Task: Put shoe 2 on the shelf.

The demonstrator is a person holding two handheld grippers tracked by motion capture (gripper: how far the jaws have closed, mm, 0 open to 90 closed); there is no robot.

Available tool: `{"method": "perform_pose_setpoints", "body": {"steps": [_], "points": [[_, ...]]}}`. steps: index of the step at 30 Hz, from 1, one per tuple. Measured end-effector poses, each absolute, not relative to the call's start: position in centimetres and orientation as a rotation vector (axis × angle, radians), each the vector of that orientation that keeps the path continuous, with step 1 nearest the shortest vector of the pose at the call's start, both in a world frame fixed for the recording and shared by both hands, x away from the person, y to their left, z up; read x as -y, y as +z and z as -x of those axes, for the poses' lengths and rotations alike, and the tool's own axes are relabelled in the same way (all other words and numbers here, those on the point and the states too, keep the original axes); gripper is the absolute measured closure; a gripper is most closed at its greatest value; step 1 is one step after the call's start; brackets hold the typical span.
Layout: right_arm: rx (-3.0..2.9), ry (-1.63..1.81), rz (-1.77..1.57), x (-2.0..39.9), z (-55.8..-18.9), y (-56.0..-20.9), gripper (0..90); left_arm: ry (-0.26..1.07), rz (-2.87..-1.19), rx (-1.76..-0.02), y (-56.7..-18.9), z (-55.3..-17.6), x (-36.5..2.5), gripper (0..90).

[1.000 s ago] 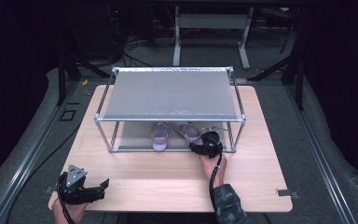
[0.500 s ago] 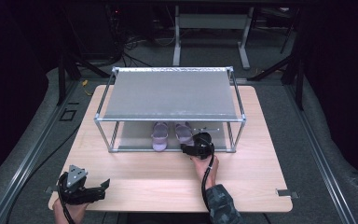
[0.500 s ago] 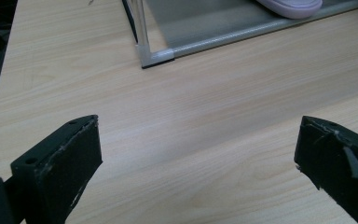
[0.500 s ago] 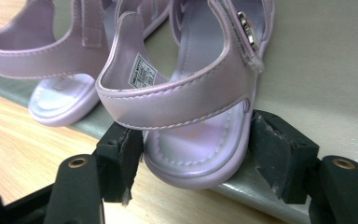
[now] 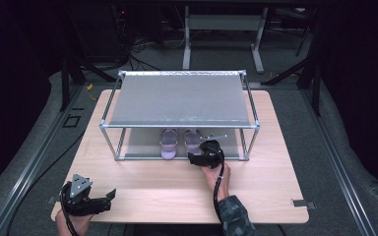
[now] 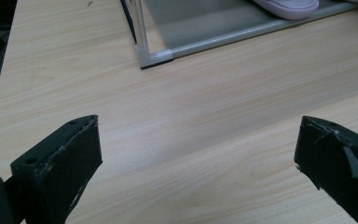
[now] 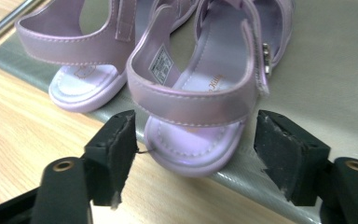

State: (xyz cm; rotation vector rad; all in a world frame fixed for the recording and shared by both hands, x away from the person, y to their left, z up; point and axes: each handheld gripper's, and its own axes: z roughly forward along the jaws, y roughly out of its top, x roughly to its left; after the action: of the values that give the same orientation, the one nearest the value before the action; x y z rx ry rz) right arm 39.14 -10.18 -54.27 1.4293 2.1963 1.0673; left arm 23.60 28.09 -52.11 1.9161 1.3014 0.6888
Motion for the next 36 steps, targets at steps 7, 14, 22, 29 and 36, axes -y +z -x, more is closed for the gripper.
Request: {"method": "perform_pose_setpoints", "body": {"steps": [7, 14, 22, 29, 36], "points": [[-2.231, 1.041, -1.417, 9.3, -39.4, -55.3, 33.1, 0.686, -1.926, -1.297, -52.2, -23.6, -28.0, 0.6], [-2.204, 1.063, -1.422, 8.4, -39.3, -55.0, 35.3, 0.687, -1.932, -1.291, -52.2, -23.8, -27.9, 0.6], [-2.205, 1.118, -1.473, 8.5, -40.2, -55.2, 36.2, 0.677, -1.930, -1.283, -52.2, -23.9, -27.6, 0.6], [-2.212, 1.116, -1.422, 8.7, -40.0, -55.1, 31.6, 0.685, -1.933, -1.285, -52.2, -23.9, -27.5, 0.4], [-2.193, 1.091, -1.341, 10.4, -37.2, -53.2, 19.5, 0.692, -1.928, -1.291, -51.9, -24.0, -27.8, 0.4]]}}
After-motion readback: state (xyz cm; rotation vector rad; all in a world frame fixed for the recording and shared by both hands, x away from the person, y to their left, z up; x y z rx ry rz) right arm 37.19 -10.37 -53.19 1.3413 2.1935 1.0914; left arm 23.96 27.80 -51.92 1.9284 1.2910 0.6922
